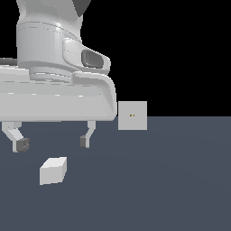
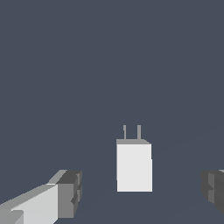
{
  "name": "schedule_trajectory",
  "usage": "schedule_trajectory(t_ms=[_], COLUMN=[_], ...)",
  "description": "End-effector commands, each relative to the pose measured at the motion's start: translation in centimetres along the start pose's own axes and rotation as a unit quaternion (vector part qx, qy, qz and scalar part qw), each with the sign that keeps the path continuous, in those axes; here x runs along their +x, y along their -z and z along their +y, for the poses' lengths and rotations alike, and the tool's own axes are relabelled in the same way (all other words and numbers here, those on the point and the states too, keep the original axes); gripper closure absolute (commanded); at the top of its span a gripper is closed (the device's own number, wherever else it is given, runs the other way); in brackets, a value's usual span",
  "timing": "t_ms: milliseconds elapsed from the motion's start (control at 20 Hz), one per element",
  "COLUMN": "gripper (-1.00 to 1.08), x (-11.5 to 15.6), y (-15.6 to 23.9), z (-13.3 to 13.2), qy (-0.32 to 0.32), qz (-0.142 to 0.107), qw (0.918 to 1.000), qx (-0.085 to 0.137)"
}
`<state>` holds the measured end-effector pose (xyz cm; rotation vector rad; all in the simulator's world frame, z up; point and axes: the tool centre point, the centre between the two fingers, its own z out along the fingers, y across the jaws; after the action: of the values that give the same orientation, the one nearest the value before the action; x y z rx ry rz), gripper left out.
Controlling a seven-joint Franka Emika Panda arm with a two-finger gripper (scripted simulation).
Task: Plug the charger into the wall socket.
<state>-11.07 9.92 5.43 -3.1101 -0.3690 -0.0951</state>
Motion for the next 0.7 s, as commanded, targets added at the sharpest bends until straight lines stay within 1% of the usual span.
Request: schedule_trajectory(t_ms=[0, 300, 600, 650], gripper=[-0.92, -0.92, -0.92, 1.08], x=[-0.1, -0.3, -0.3, -0.3], y=[-0.9, -3.4, -4.3, -4.3], z=[0.0, 0.0, 0.0, 0.0], qy=[0.0, 0.0, 0.0, 0.0], qz=[0.0, 0.0, 0.0, 0.0], qw=[1.0, 1.0, 1.0, 1.0], qx=[0.0, 0.0, 0.0, 0.0])
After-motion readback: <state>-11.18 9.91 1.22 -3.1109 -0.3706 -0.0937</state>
